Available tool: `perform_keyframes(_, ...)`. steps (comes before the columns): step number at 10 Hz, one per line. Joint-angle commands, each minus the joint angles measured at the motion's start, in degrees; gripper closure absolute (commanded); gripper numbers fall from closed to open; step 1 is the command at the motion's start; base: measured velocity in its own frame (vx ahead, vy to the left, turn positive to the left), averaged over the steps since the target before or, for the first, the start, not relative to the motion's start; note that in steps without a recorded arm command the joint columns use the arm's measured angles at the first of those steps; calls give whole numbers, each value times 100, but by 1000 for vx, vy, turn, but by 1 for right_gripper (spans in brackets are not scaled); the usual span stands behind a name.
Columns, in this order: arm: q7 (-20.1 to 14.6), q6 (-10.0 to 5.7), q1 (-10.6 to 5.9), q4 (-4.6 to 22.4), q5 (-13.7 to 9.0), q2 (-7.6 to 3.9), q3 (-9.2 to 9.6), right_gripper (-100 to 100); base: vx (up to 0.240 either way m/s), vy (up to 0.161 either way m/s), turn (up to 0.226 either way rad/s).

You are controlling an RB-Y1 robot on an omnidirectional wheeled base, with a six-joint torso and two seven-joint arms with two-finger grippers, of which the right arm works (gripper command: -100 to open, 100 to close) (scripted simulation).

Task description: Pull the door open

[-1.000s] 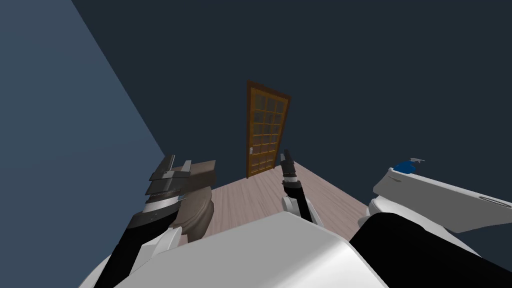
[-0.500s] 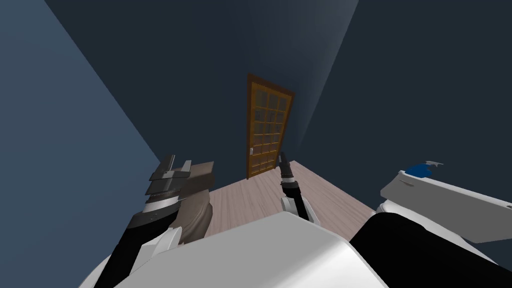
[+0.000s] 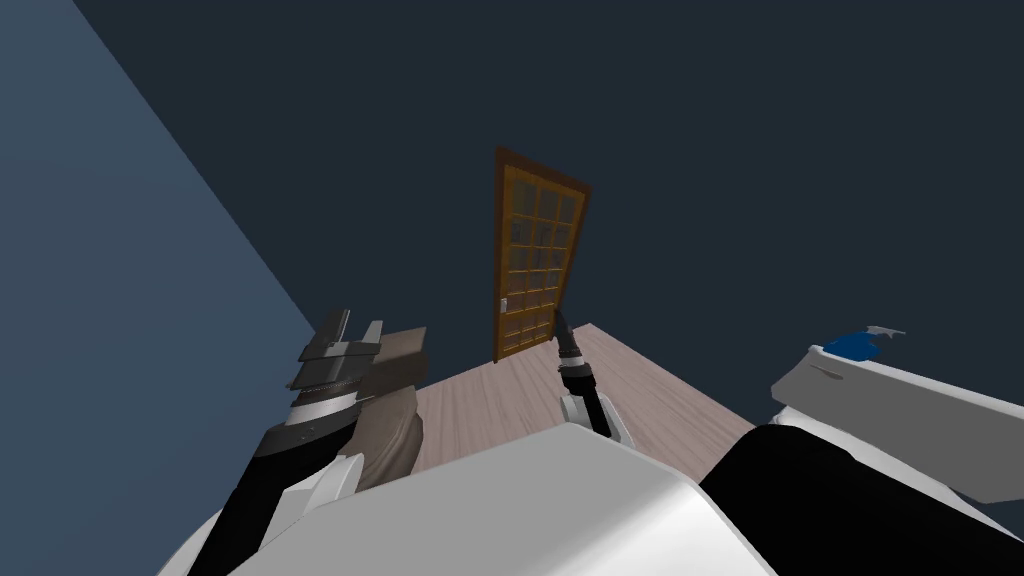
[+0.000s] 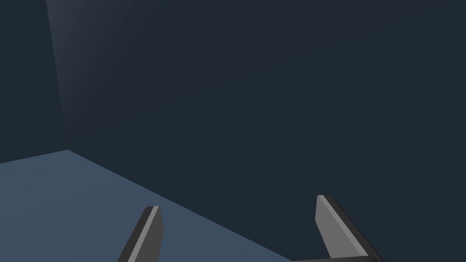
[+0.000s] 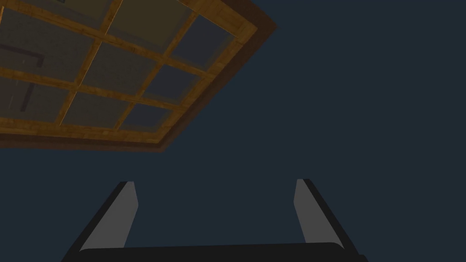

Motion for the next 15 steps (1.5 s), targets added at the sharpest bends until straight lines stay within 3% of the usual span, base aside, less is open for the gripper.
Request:
perform_keyframes(1, 130, -60, -73, 215, 50, -48, -33, -100, 106, 5, 1)
perform_keyframes(15, 1439, -703, -668, 2298, 621, -315, -211, -100, 98, 3, 0)
